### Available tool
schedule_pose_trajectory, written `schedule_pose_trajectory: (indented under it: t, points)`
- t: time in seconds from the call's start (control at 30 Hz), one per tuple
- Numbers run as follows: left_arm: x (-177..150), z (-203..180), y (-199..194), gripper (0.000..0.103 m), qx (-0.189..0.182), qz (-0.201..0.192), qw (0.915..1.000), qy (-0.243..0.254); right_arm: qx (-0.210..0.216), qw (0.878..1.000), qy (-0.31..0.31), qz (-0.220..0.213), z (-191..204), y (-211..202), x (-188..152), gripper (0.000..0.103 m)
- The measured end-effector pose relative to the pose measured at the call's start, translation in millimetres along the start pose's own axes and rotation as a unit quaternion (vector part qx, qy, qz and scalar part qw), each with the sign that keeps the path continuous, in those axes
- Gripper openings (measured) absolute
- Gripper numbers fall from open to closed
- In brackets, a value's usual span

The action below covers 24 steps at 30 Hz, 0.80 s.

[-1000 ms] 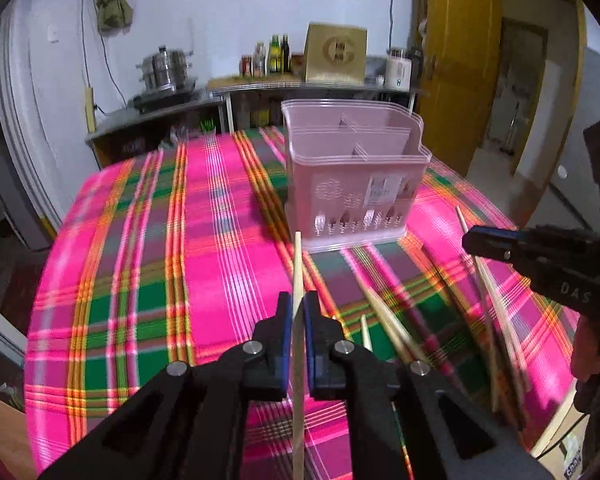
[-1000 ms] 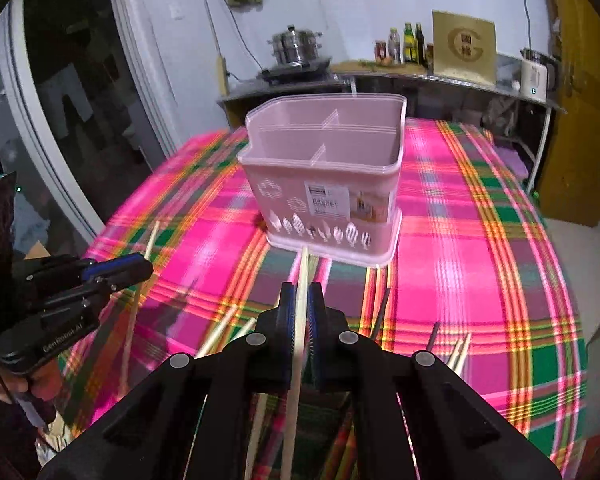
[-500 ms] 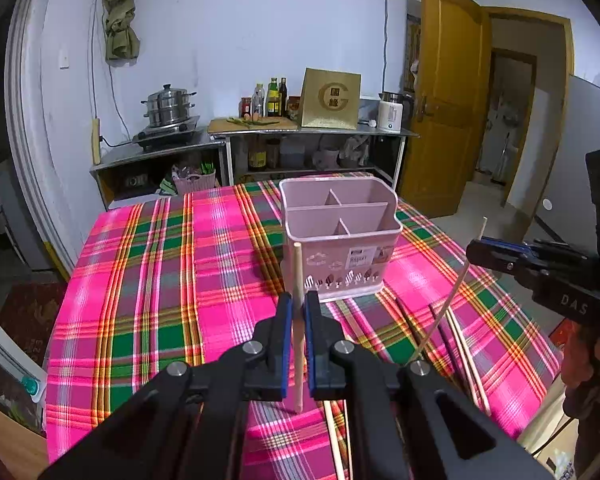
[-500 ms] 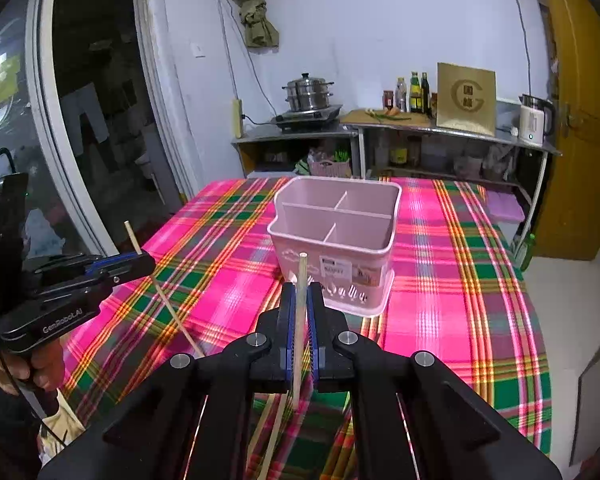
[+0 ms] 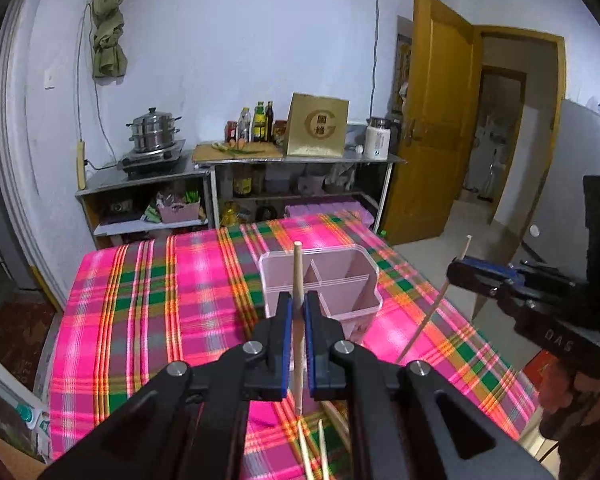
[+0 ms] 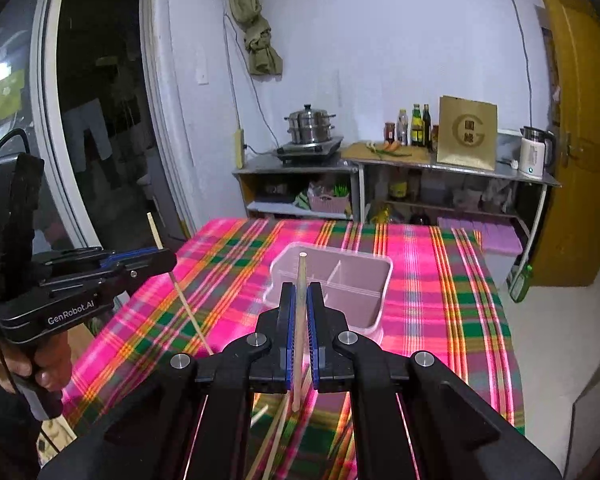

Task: Organize utensils
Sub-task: 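Lift both held chopsticks upright and carry them over the pink basket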

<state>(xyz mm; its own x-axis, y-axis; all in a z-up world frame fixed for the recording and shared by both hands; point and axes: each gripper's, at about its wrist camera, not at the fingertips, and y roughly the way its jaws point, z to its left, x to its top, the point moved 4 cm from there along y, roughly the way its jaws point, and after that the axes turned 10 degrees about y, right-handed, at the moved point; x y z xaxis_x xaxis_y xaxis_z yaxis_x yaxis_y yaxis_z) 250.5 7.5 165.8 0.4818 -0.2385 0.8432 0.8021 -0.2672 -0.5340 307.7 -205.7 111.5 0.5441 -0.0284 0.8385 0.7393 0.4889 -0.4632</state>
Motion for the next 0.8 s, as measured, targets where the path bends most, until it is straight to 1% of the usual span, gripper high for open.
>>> schedule_pose_trajectory:
  t: [0.17,0.27,0.47,0.63,0.8]
  points:
    - [29,11,9,0.006,0.002,-0.018,0.9998,-0.013,0.005,1.0,0.003,-0.021,1,5,28,0.006]
    - [44,20,19,0.006,0.002,-0.022,0.9995,-0.024,0.006,1.0,0.005,-0.029,0,13,44,0.006]
    - [61,28,39,0.006,0.011,-0.031,0.9992,-0.024,0.007,0.999,0.014,-0.041,-1,32,66,0.006]
    - [60,36,60,0.006,0.009,-0.027,0.9992,-0.028,0.011,0.999,0.02,-0.039,-3,55,73,0.006]
    - [47,43,86,0.006,0.003,-0.009,0.9992,-0.04,0.008,0.999,0.023,-0.023,-7,79,64,0.006]
